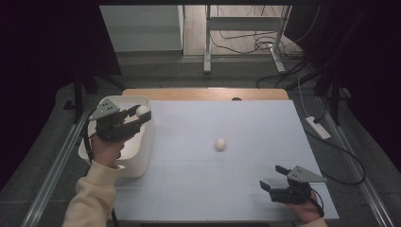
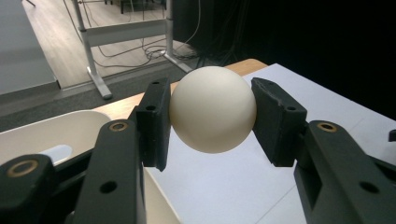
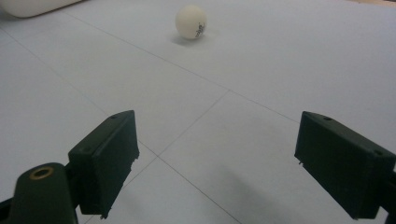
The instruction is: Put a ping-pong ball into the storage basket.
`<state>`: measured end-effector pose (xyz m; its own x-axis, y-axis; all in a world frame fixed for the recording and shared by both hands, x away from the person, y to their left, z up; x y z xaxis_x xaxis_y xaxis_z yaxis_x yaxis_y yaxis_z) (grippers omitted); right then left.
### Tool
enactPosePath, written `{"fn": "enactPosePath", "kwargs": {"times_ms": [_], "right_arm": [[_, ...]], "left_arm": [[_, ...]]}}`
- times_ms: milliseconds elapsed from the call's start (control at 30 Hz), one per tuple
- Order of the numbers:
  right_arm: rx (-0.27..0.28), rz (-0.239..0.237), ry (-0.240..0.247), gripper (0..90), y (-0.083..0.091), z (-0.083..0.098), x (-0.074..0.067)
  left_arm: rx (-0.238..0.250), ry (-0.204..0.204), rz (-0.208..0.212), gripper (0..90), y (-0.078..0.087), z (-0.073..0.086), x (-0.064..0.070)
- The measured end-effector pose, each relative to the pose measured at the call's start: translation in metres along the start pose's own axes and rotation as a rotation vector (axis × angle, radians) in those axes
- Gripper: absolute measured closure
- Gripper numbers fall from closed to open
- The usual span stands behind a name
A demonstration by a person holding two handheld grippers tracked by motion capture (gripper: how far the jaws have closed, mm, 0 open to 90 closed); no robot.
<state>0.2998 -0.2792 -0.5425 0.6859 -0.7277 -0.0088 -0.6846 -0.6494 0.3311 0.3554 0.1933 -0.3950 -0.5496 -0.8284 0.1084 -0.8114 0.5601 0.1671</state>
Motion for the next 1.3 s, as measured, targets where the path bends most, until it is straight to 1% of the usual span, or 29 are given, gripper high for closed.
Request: {"fn": "enactPosePath", "kwargs": {"times_ms": [233,600,833,1067,1300], "right_arm": [[0.002,-0.002,-0.001,13.3,0.000,0.000,0.000],[-0.001,0.000,0.000,13.3,0.000,0.000,0.000],[-0.001,0.000,0.000,13.3,0.000,0.000,0.000],[0.000,0.000,0.001,13.3,0.000,0.000,0.000],[0.000,0.000,0.001,13.3,0.000,0.000,0.000]], "left_arm": [[-0.015,0.002,-0.022,50.8,-0.004,-0.001,-0.009],[-0.053,0.017,-0.081,50.8,-0.008,0.001,-0.029],[-0.074,0.010,-0.103,50.7,-0.012,0.002,-0.037],[-0.097,0.023,-0.132,50.7,-0.015,0.004,-0.048],[-0.119,0.027,-0.164,50.7,-0.017,0.006,-0.060]]}}
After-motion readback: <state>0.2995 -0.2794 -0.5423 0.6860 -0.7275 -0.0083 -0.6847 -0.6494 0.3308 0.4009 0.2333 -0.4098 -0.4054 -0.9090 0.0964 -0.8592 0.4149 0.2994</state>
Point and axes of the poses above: each handheld gripper's, and its own axes: y roughly backward along the jaws, z roughly out of its underside, x roughly to its right, the point moved 6 cm from there along -y, roughly forward along the jaws, and after that the axes turned 10 degrees about x, right-handed, at the moved point
